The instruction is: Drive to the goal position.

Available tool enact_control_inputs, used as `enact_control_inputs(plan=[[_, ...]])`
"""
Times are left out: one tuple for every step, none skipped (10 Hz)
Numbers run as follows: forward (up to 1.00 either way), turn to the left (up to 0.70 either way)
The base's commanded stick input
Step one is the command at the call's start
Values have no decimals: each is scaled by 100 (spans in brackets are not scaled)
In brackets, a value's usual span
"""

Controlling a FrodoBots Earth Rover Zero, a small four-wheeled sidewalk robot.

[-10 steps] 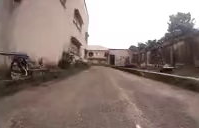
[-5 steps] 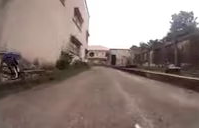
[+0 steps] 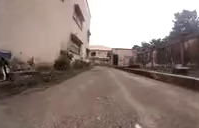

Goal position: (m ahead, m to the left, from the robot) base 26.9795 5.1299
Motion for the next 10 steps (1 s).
enact_control_inputs(plan=[[100,0],[100,0],[100,0],[100,0],[100,0],[100,0],[100,0],[100,0],[100,0],[100,0]])
